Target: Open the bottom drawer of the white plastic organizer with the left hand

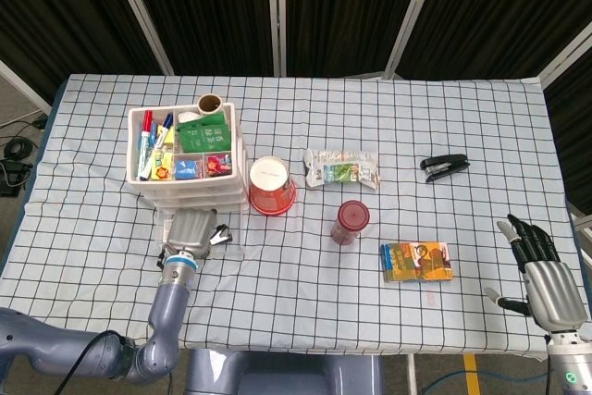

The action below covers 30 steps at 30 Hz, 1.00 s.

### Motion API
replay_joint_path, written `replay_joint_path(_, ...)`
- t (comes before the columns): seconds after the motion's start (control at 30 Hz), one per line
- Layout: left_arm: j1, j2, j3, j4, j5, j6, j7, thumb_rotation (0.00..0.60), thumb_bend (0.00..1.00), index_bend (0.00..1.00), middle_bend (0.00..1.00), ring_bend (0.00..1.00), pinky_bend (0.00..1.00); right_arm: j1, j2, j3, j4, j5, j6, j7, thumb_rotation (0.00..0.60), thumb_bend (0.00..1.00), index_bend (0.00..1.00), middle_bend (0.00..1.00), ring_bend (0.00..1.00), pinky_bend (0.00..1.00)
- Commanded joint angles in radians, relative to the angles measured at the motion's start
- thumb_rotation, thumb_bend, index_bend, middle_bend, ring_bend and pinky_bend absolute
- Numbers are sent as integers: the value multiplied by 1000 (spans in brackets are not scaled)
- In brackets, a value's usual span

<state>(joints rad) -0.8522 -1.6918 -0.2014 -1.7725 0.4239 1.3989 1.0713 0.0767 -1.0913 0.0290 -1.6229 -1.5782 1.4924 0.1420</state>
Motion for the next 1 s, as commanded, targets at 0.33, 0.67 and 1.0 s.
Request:
replay_joint_path(0.33,-13,-28,-15,22,-24,22,22,600,381,366,1000,996,904,-1,3,-1,-1,-2,3,9,600,30,0,0,0,0)
replay_joint_path(0.67,-28,-26,-55,12,-104,8,49,600,394,322,1000,996,904,-1,4,-1,-1,-2,4,11,600,30,0,0,0,0)
replay_joint_path(1.0,-61,11,-147,-25,-259,-9,70,600,393,324,1000,995,904,0,4,-1,0,-2,2,12,600,30,0,0,0,0)
